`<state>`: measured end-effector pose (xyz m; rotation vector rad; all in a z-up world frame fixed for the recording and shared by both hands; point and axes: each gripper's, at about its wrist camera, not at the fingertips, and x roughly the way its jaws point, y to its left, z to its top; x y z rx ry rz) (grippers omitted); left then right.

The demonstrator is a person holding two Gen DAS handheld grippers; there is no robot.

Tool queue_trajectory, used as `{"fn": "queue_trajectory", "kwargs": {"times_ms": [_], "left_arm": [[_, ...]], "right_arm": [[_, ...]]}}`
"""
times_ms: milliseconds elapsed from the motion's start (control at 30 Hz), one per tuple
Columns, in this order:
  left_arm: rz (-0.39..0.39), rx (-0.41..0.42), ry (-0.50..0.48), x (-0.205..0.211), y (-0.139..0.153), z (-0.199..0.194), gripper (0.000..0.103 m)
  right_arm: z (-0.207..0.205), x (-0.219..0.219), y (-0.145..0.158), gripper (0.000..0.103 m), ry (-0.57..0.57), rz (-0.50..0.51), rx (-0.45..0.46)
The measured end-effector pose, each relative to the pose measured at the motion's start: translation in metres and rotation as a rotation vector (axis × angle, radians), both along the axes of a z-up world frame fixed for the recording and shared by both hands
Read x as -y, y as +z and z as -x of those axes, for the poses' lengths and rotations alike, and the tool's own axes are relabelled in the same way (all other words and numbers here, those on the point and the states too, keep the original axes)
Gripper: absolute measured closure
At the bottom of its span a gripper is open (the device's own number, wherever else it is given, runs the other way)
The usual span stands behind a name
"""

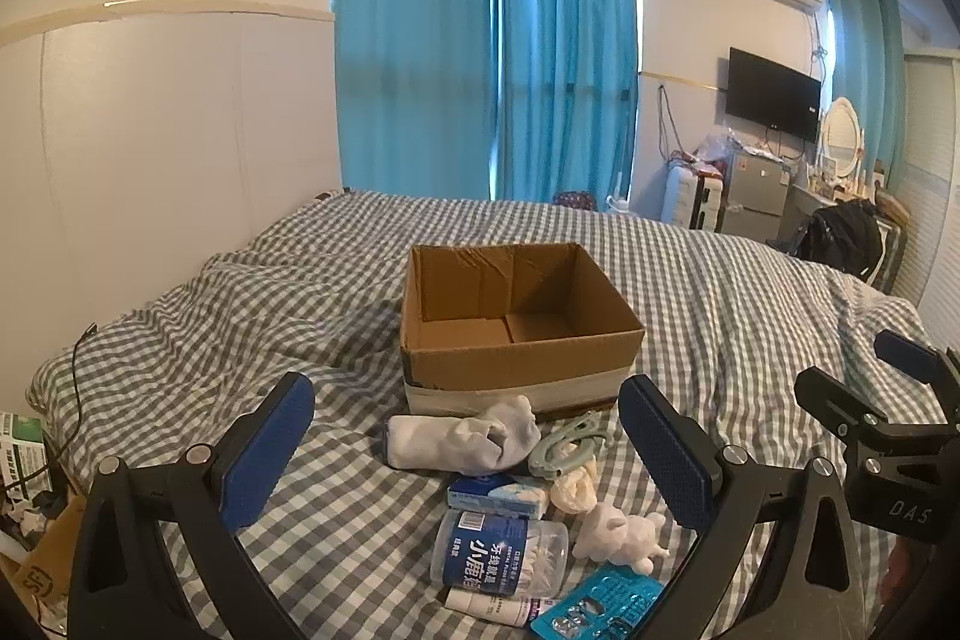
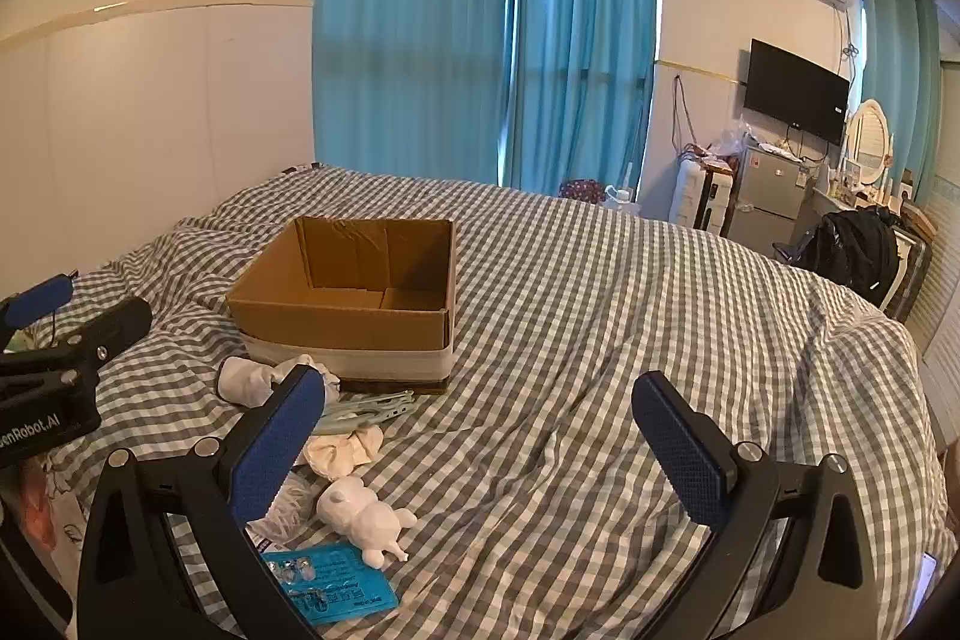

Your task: Organize objects

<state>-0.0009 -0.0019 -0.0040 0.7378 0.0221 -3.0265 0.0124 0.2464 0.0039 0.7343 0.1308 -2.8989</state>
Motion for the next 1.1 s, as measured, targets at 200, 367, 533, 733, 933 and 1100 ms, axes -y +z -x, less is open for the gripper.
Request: {"fn": "queue_trajectory", "kwargs": {"times_ms": [200,367,533,733,933,1100], "left_arm": [[-0.004,-0.001,0.001,0.0013,-0.0004,-0.0009,0.0],[-0.006,-0.006,0.007,0.0028,0.0006,-0.0021,0.0],[-0.006,-0.006,0.003,0.0018,0.0014,-0.0029,0.0],[-0.007,0.001,-0.006,-0.0015,0.0003,-0.0019,0.0],[-0.007,-0.004,-0.018,-0.004,0.0016,-0.0052,0.0],[-0.008,-0.008,-0.028,-0.0032,0.0023,-0.0061,0.0]], "right_arm": [[0.0005,0.0013,0.0003,0.0,0.004,0.001,0.002],[0.0001,0.0013,0.0002,0.0,0.008,0.003,0.004],[-0.0003,0.0027,0.0003,0.0,0.01,0.001,0.002],[-0.0005,0.0028,0.0007,0.0,0.016,-0.002,0.002],[-0.0006,0.0019,0.0009,0.0,0.021,0.01,0.004],[-0.0021,0.0017,0.0028,0.0,0.02,0.017,0.001]]}}
